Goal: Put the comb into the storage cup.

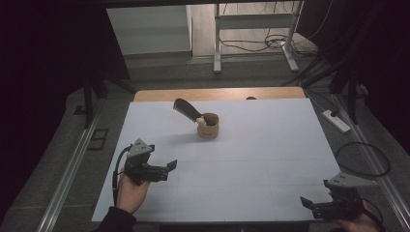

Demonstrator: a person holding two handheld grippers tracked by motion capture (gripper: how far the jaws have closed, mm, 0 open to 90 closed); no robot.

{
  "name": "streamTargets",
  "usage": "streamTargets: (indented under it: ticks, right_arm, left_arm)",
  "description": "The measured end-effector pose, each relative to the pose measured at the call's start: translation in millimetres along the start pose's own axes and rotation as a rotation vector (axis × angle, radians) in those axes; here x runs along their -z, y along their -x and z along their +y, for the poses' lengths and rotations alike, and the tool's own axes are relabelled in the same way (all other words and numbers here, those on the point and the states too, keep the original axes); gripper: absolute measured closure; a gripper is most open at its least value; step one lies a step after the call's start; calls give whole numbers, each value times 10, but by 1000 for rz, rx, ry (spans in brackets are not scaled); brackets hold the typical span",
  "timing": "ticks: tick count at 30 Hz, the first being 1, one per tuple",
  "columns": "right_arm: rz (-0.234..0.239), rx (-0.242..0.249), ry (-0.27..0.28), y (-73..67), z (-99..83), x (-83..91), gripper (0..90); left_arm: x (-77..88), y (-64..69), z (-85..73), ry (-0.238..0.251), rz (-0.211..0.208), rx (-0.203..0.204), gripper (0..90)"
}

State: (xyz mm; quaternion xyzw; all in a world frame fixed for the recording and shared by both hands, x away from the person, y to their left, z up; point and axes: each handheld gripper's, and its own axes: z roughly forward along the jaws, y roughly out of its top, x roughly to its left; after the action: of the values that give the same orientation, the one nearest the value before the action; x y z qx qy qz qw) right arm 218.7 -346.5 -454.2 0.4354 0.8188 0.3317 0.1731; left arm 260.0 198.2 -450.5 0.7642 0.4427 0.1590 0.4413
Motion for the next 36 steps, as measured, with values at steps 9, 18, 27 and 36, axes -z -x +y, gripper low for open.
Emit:
streamTargets:
  ticks: [9,18,27,36]
  right_arm:
    - [-2,2,0,-3,0,1,0]
    - [-1,1,-4,-2,1,-1,0]
    - [-1,-1,-3,1,1,-3,0]
    - [-3,-2,-6,2,2,-3,0]
  left_arm:
    - [107,11,-83,7,9,18,0]
    - [228,5,-193,6,21,34,0]
    - [337,11,-296,6,21,54,1]
    - [443,41,-383,-2,45,54,2]
